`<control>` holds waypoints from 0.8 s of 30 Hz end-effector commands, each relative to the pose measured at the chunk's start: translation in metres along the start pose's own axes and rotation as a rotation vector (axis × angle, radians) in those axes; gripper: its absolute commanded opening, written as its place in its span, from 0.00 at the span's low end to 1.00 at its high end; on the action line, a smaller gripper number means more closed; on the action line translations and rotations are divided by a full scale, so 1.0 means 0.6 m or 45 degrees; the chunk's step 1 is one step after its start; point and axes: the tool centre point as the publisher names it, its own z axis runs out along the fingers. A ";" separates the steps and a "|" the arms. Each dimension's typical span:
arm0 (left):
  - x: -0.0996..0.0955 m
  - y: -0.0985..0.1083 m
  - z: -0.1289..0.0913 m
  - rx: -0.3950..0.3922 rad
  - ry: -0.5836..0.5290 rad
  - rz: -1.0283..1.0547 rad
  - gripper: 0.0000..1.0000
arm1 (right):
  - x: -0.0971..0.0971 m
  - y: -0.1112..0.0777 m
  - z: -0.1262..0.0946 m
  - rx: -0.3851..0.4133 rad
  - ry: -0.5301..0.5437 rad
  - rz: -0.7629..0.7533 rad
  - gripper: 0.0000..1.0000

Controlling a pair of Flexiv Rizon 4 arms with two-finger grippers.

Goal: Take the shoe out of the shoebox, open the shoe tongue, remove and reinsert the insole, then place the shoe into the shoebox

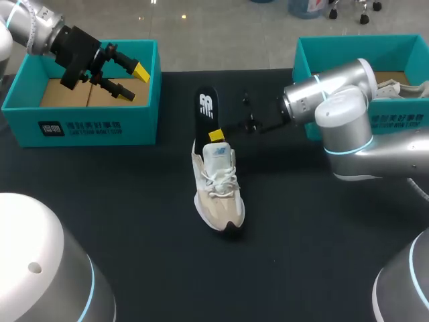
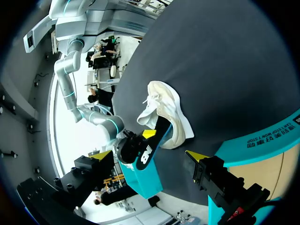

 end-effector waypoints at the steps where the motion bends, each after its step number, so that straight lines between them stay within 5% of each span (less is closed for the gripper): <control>1: 0.000 0.000 -0.001 0.002 0.004 0.001 1.00 | -0.008 -0.001 0.004 0.030 0.020 0.007 0.00; 23: 0.000 0.000 -0.001 0.002 0.004 0.001 1.00 | 0.012 -0.061 0.016 0.152 0.089 0.137 0.00; 24: 0.000 0.000 -0.001 0.002 0.004 0.001 1.00 | 0.013 -0.060 0.015 0.150 0.085 0.137 0.09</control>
